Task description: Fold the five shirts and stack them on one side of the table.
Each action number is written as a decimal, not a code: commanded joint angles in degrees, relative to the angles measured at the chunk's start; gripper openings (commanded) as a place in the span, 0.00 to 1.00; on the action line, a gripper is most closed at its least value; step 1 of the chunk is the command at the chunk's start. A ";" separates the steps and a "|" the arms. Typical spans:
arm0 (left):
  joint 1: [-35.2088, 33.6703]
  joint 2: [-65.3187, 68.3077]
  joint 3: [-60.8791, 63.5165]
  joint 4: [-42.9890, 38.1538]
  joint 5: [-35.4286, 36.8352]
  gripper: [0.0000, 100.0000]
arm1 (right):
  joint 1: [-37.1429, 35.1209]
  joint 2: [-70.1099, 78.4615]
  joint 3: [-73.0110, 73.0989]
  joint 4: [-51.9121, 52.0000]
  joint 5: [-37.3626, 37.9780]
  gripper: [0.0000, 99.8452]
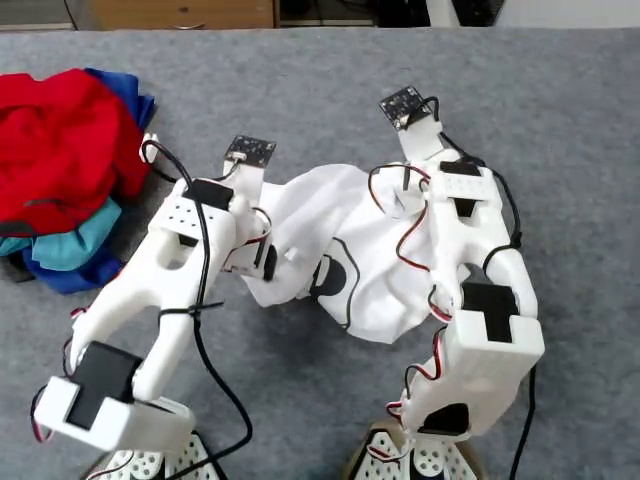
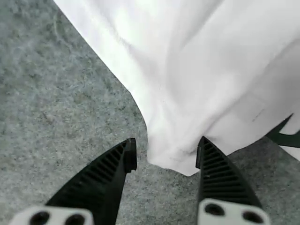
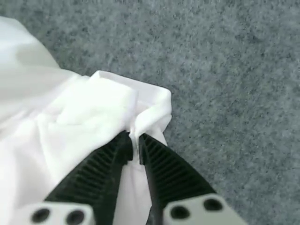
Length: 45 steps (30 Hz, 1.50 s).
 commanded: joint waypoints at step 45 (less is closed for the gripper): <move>-0.35 4.44 -0.26 -8.18 3.52 0.02 | 0.13 -0.22 -0.31 -1.14 0.70 0.00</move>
